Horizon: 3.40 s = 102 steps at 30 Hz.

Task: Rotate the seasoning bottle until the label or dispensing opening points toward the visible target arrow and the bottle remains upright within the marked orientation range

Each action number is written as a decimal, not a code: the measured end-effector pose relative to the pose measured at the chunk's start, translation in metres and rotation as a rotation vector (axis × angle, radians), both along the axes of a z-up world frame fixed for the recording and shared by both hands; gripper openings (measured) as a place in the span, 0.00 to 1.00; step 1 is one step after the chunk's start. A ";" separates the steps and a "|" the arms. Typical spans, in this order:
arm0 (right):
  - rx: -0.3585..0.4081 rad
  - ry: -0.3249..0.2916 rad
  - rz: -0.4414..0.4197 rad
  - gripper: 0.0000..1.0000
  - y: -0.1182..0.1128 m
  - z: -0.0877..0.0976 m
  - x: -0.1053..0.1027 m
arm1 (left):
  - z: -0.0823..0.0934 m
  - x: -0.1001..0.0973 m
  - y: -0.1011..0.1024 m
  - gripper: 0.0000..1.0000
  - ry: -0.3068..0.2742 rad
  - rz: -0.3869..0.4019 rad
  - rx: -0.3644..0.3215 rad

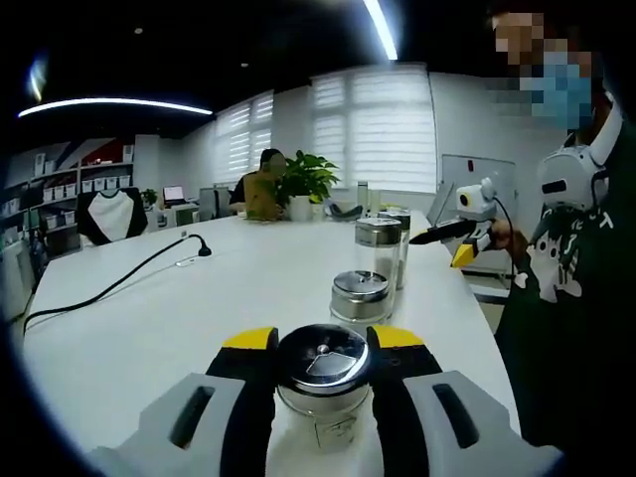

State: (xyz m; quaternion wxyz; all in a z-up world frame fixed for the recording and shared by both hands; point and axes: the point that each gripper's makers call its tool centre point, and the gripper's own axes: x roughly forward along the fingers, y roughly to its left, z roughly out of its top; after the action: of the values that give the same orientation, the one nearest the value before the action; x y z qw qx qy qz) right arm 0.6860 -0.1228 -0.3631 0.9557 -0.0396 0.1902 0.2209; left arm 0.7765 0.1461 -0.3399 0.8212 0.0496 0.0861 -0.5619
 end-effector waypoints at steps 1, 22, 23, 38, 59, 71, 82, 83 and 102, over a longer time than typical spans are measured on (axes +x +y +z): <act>0.001 0.000 0.000 0.99 0.000 0.000 0.000 | 0.000 0.000 0.000 0.37 0.000 0.002 0.000; 0.000 0.004 -0.003 0.99 0.000 -0.001 0.000 | 0.002 0.000 0.000 0.37 -0.003 0.090 -0.021; 0.000 0.003 -0.003 0.99 0.000 -0.001 0.000 | 0.002 0.000 0.000 0.37 -0.001 0.095 -0.021; 0.001 0.005 -0.006 0.99 0.000 -0.001 0.000 | 0.002 0.003 0.004 0.37 -0.004 0.206 -0.016; -0.003 0.012 -0.015 0.98 -0.003 -0.002 0.000 | 0.002 0.006 0.006 0.37 -0.009 0.336 -0.031; 0.000 0.019 -0.017 0.98 -0.003 -0.003 0.000 | 0.002 0.007 0.010 0.37 -0.010 0.433 -0.025; 0.003 0.019 -0.019 0.98 -0.004 -0.004 -0.001 | 0.001 0.010 0.013 0.37 -0.010 0.511 -0.030; 0.004 0.019 -0.020 0.98 -0.004 -0.004 -0.001 | 0.001 0.011 0.013 0.37 -0.010 0.517 -0.031; 0.004 0.020 -0.024 0.97 -0.006 -0.003 -0.001 | 0.001 0.013 0.016 0.37 -0.020 0.633 -0.002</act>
State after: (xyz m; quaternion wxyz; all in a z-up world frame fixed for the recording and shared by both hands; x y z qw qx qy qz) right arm 0.6850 -0.1283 -0.3663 0.9565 -0.0330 0.1999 0.2100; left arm 0.7892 0.1618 -0.3392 0.9562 0.0252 0.0886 -0.2780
